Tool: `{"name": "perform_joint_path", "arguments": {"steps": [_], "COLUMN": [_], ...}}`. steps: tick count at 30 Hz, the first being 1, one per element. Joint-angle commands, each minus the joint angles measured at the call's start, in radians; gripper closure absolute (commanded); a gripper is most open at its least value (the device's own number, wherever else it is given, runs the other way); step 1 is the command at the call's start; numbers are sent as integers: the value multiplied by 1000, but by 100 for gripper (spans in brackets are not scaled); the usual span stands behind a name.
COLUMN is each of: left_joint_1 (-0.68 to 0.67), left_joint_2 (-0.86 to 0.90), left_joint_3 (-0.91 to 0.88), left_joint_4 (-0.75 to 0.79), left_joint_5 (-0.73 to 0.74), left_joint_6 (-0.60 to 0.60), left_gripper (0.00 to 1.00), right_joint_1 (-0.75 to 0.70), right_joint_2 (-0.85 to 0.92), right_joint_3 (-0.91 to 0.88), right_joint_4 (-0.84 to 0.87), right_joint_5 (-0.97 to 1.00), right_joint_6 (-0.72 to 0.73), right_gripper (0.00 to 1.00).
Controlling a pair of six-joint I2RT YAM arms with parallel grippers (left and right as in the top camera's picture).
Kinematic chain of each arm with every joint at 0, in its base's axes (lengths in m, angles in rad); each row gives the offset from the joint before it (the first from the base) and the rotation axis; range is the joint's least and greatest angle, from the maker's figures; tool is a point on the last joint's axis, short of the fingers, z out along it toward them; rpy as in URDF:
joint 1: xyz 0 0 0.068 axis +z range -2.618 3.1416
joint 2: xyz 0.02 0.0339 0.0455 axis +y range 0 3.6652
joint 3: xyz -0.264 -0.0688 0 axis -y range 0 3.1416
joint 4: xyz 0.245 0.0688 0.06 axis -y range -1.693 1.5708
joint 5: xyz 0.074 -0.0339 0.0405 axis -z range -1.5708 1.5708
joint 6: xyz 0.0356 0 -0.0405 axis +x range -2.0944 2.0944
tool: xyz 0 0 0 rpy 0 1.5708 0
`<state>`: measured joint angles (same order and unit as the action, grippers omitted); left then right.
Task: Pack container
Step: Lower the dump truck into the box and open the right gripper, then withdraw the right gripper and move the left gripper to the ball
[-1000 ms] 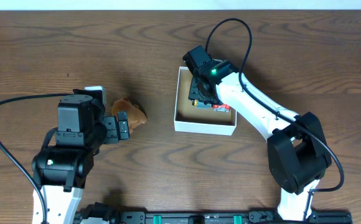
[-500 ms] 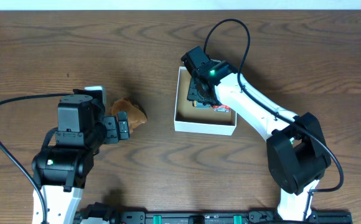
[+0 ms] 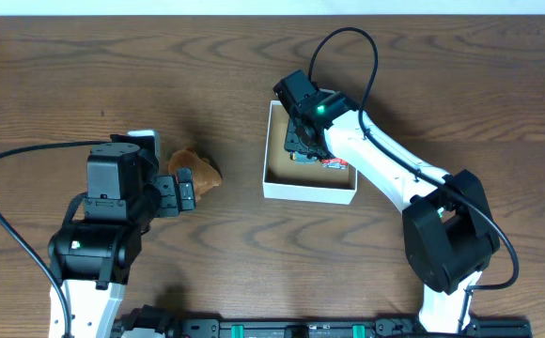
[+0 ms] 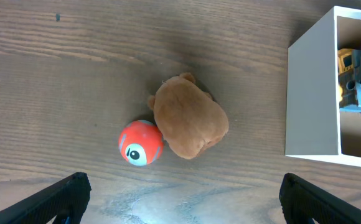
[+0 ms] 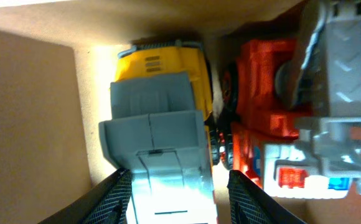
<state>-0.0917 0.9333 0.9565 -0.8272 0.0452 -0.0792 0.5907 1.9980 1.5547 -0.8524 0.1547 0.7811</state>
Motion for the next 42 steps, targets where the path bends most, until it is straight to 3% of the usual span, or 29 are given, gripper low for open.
{"name": "perform_joint_path", "arguments": {"steps": [1,6,12,19,23,26,29,35,42], "left_joint_1": [2,2,2,2,2,2,12,126,225], "left_joint_2": [0,0,0,0,0,5,26,151,359], "left_joint_3": [16,16,16,16,16,16,19,55,58], "left_joint_4": [-2,-2,-3,-6,-13,-43,-84,-136,-113], "left_joint_5": [-1,-1,-1,-1,-2,-3,-48,-58,-58], "left_joint_6": [-9,-9,-9,-9,-9,-9,-58,-97,-27], "left_gripper": [2,2,2,2,2,2,2,2,2], "right_joint_1": [5,4,-2,-57,-145,-261,-410,-667,-738], "right_joint_2": [5,5,-11,-147,-277,-371,-440,-476,-476], "right_joint_3": [22,22,45,143,163,162,162,153,87], "right_joint_4": [-5,-3,19,-64,-195,-354,-489,-609,-600], "right_joint_5": [67,92,111,121,127,108,42,-107,-114], "right_joint_6": [8,-2,-150,-221,-190,-73,-45,-209,-282], "right_gripper": [47,46,42,38,35,23,17,15,15]}}
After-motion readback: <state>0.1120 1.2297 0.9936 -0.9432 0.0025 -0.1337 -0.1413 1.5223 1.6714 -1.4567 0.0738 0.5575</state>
